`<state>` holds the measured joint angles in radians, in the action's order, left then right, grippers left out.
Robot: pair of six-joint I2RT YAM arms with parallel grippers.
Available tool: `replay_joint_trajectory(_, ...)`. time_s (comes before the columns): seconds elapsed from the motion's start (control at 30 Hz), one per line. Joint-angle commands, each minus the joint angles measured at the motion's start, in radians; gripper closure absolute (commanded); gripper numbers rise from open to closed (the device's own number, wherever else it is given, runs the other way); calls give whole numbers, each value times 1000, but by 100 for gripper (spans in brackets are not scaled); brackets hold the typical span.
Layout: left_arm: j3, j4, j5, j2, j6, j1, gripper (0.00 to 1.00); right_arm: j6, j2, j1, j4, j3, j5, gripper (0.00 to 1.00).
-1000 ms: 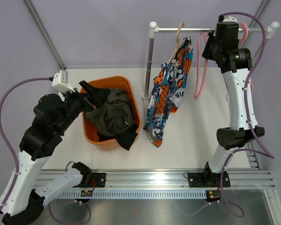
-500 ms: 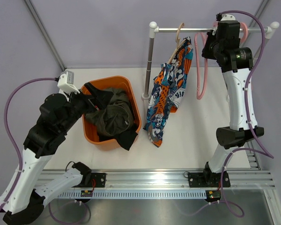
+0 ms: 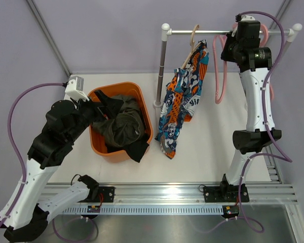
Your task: Remove the shorts from the hanger
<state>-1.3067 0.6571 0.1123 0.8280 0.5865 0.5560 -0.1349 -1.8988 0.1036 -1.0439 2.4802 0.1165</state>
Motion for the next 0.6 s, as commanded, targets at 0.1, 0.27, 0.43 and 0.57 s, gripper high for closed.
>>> replay_joint_trajectory(0.1, -22, -48, -11, 31, -48, -4, 1, 3, -14, -59, 35, 63, -41, 100)
replay_joint_trajectory(0.27, -23, -59, -25, 46, -47, -4, 1, 6, -17, -70, 41, 19, -25, 100)
replay_joint_trajectory(0.43, -14, -60, -33, 56, -47, -4, 1, 9, 1, -79, 61, -44, -9, 100)
replay_joint_trajectory(0.57, 1, -70, -39, 59, -44, -4, 1, 11, 17, -81, 68, -96, -17, 100)
